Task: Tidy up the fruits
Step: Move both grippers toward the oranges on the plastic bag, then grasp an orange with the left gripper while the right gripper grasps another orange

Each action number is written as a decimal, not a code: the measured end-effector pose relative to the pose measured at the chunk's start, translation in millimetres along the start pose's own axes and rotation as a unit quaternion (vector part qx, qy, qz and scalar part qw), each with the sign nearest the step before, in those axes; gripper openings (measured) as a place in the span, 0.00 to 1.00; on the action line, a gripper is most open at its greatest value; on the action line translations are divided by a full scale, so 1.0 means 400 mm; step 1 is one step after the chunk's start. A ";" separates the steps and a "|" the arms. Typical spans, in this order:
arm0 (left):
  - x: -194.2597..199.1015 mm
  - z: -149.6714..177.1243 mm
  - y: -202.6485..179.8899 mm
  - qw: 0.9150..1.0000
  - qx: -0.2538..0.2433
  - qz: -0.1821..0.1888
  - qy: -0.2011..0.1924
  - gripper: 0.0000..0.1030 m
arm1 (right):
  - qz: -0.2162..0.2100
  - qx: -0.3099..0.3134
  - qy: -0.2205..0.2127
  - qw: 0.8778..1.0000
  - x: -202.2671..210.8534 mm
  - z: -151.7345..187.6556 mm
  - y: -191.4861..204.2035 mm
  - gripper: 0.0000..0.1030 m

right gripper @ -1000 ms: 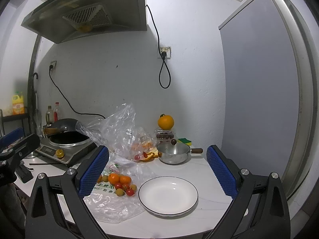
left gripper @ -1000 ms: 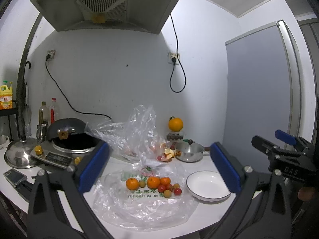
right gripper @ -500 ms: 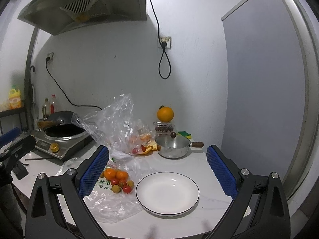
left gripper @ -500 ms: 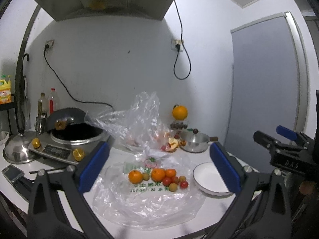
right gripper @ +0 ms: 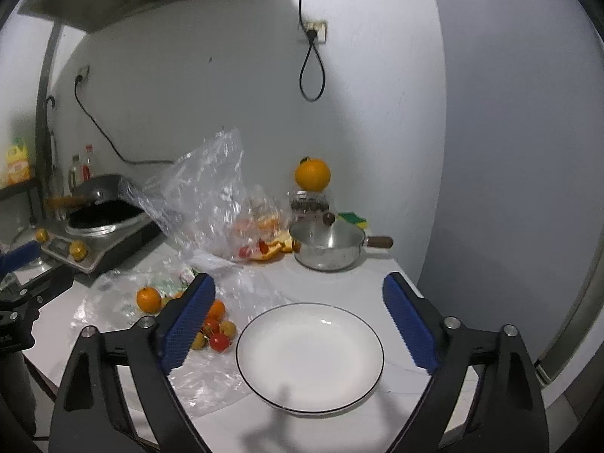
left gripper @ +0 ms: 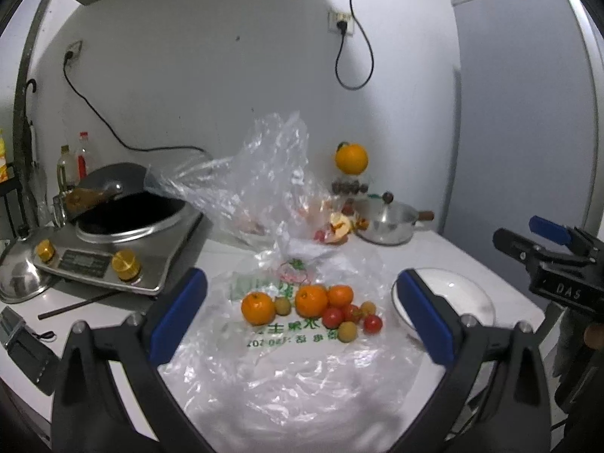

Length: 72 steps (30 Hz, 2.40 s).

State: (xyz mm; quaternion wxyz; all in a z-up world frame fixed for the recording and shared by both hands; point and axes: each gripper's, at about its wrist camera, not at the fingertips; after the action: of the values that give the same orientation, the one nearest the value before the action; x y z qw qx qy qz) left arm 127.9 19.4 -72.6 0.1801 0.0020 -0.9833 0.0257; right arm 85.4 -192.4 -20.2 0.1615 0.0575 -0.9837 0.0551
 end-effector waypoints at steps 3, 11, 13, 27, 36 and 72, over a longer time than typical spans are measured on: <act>-0.050 0.000 0.014 1.000 -0.003 -0.002 0.021 0.91 | -0.010 0.006 0.016 1.000 -0.044 0.004 0.013 0.83; -0.168 0.007 0.053 0.997 -0.023 -0.015 0.066 0.83 | -0.044 0.016 0.052 0.998 -0.149 0.013 0.060 0.77; -0.202 0.013 0.065 0.996 -0.024 -0.016 0.084 0.76 | -0.050 0.017 0.057 0.997 -0.173 0.013 0.067 0.77; -0.415 0.055 0.098 0.978 -0.029 -0.016 0.205 0.63 | -0.105 0.016 0.089 0.990 -0.307 0.026 0.094 0.57; -0.485 0.071 0.135 0.971 -0.007 -0.023 0.239 0.43 | -0.129 0.032 0.104 0.986 -0.350 0.033 0.118 0.56; -0.329 0.061 0.227 0.986 0.050 -0.025 0.156 0.46 | -0.201 0.164 0.187 0.947 -0.494 0.079 0.388 0.50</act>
State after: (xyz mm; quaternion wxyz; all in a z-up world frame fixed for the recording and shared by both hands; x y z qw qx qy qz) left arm 241.2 108.0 -146.4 0.3320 0.0315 -0.9401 0.0703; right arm 241.4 -24.2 -127.9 0.3390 0.2680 -0.8811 0.1920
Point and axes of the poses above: each gripper's, at about its wrist camera, not at the fingertips, and x roughly against the way its jaws point, y to its left, z to its underside, and after that the axes turned 1 degree about y, right-handed
